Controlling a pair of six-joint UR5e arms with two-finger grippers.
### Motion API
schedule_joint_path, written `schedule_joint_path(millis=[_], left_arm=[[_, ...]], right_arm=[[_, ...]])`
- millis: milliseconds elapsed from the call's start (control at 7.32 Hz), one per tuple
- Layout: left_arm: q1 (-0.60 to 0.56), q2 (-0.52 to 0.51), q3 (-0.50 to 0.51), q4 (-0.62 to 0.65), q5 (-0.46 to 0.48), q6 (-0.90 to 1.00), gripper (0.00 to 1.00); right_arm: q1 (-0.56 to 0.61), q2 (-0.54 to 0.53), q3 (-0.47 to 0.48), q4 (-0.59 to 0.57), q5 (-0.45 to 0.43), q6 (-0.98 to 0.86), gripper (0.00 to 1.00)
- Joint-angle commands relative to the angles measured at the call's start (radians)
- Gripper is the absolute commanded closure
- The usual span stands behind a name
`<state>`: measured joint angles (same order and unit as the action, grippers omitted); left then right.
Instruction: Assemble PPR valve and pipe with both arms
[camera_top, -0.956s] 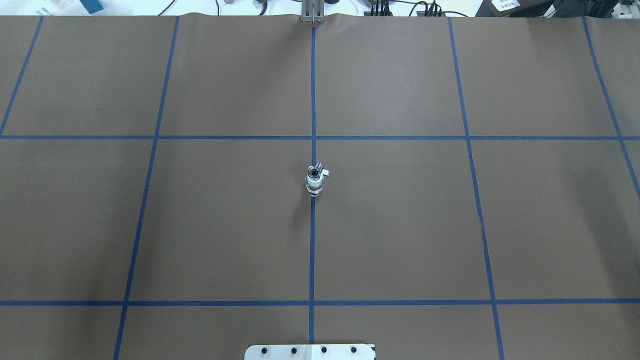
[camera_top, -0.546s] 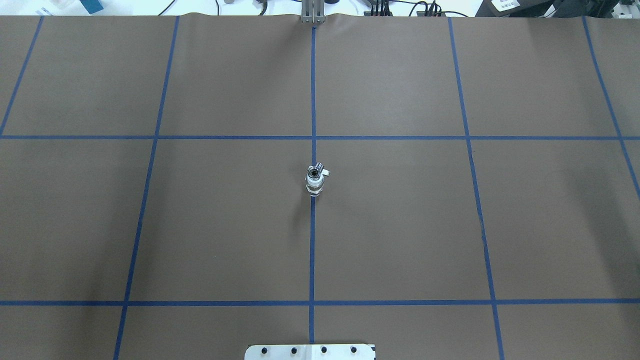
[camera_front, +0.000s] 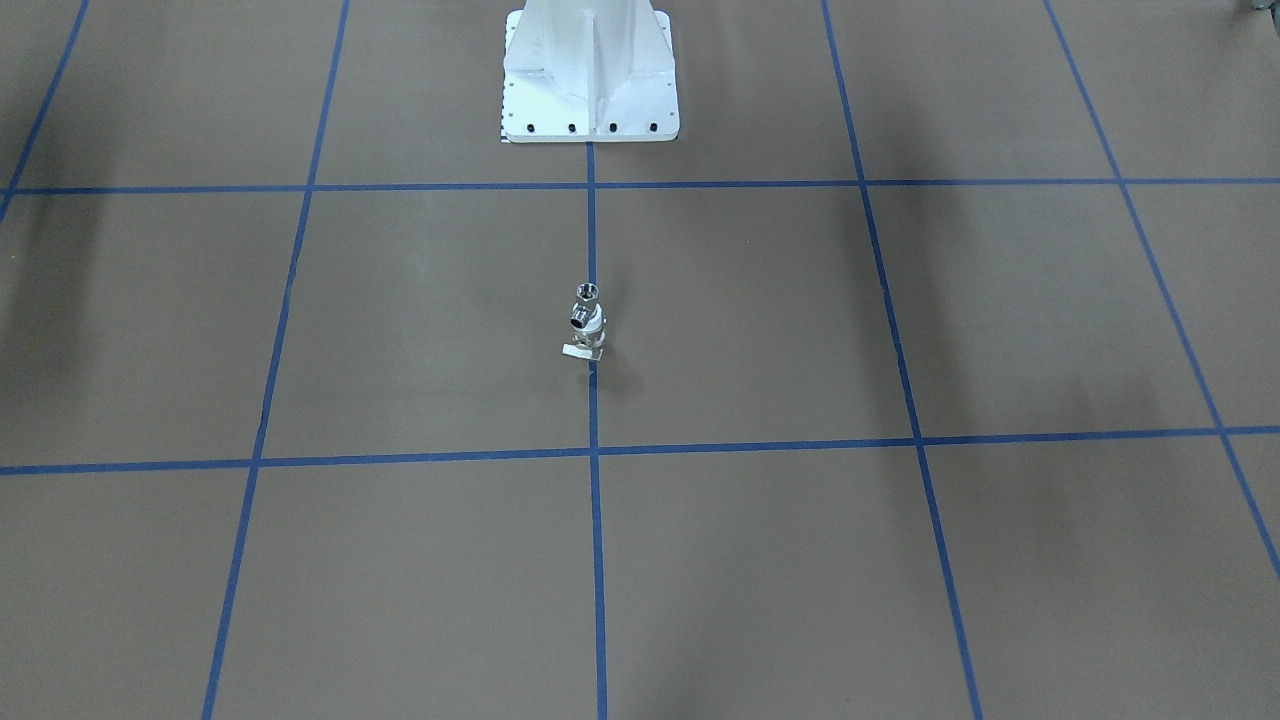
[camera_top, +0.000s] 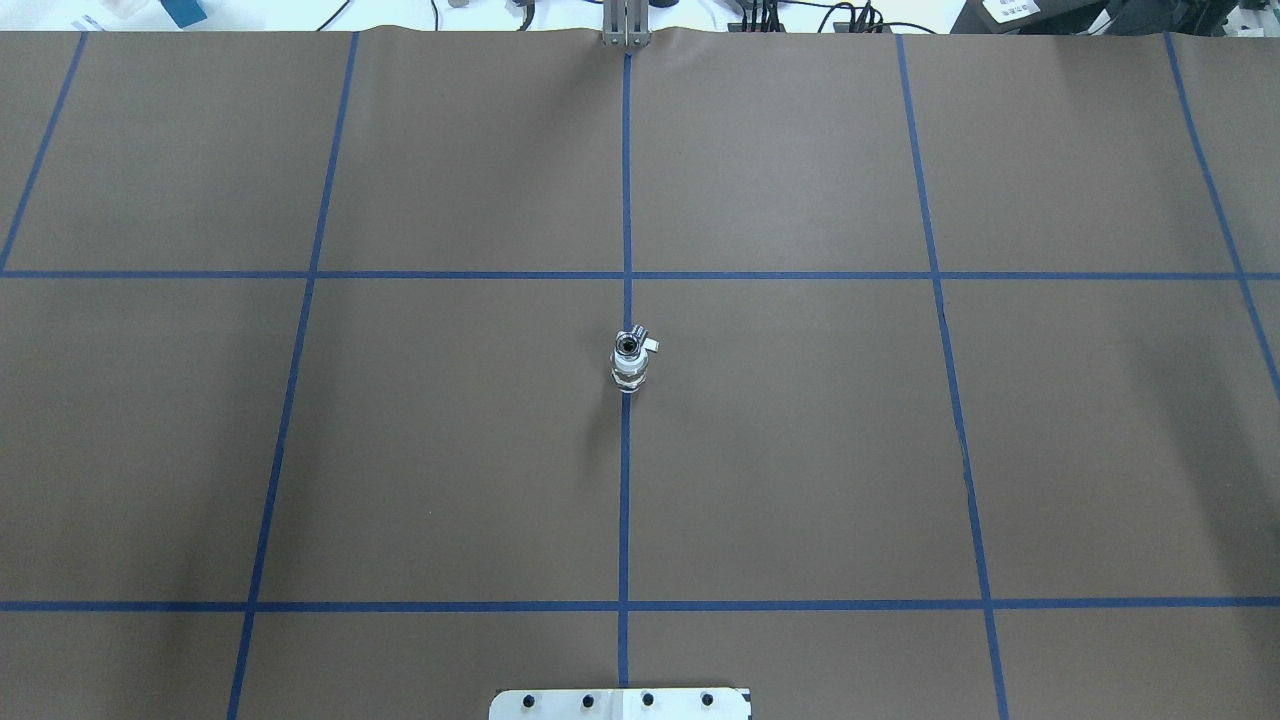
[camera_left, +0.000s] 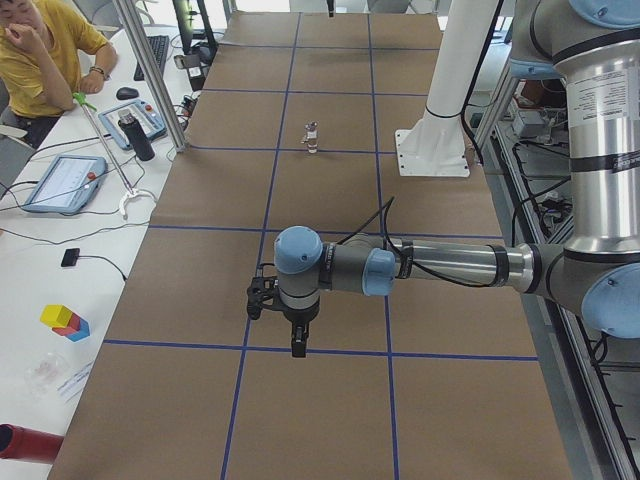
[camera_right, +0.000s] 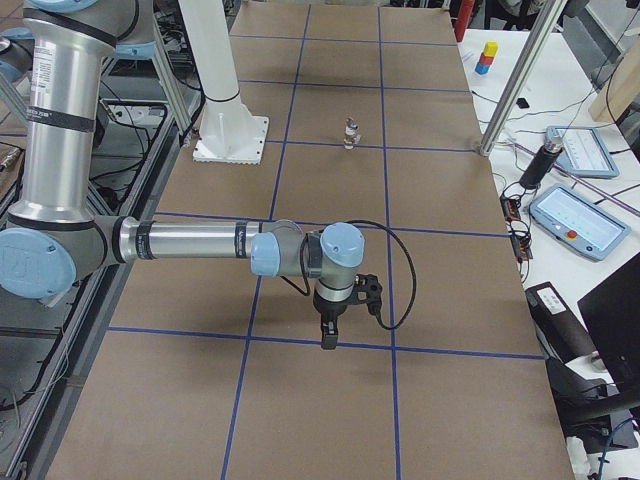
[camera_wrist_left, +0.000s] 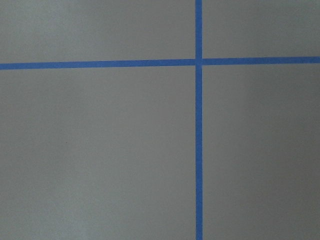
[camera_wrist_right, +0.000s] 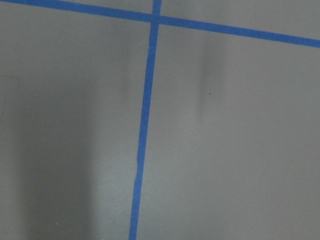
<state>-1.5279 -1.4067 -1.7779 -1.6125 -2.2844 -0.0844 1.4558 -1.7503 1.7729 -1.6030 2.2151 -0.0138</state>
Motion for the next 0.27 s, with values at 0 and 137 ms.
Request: schedule_joint_path(millis=[0, 137], left_arm=[[0.000, 0.000, 0.000, -0.001, 0.000, 0.000, 0.00], [0.000, 0.000, 0.000, 0.000, -0.001, 0.000, 0.00]], right_arm=[[0.000, 0.000, -0.001, 0.000, 0.000, 0.000, 0.00], [0.000, 0.002, -0.001, 0.000, 0.000, 0.000, 0.00]])
